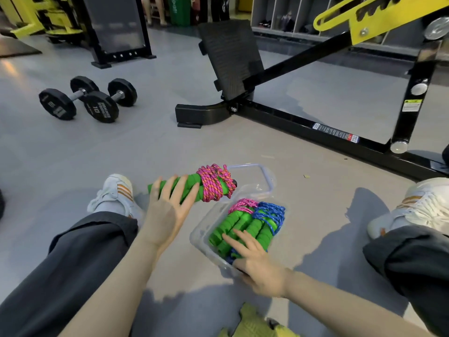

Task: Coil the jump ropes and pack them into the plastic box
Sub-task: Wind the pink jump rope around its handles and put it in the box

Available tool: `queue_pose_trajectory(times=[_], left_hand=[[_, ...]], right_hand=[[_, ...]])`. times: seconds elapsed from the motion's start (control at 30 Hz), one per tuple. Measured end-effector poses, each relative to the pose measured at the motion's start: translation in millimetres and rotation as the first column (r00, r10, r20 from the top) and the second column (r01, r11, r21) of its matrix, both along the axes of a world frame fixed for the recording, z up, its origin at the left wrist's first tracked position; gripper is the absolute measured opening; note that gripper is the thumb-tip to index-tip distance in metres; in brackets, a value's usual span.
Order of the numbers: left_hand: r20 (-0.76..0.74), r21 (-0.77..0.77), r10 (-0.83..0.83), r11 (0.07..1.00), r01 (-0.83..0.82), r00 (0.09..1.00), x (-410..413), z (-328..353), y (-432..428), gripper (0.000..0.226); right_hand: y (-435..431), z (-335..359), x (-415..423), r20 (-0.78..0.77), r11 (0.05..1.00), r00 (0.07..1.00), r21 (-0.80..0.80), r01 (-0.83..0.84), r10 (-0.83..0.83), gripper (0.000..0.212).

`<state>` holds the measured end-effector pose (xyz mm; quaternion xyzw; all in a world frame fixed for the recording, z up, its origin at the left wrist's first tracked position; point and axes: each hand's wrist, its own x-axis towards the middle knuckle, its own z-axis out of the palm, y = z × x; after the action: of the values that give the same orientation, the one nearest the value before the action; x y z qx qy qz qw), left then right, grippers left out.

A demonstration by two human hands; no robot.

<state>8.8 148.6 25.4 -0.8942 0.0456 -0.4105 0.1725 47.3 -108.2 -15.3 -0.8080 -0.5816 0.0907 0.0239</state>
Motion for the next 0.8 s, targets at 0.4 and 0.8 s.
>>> queue_pose_trajectory(times=[0.4, 0.8], left_hand=[[0.003, 0.029, -0.166, 0.986, 0.165, 0.986, 26, -22, -71, 0.046], [-0.189, 0.095, -0.200, 0.971, 0.221, 0.961, 27, -56, -94, 0.053]], right_hand=[[-161, 27, 98, 0.468, 0.966, 0.868, -0.098, 0.240, -0.168, 0.017], [-121, -32, 40, -0.290, 0.532, 0.538, 0.107, 0.840, -0.791, 0.122]])
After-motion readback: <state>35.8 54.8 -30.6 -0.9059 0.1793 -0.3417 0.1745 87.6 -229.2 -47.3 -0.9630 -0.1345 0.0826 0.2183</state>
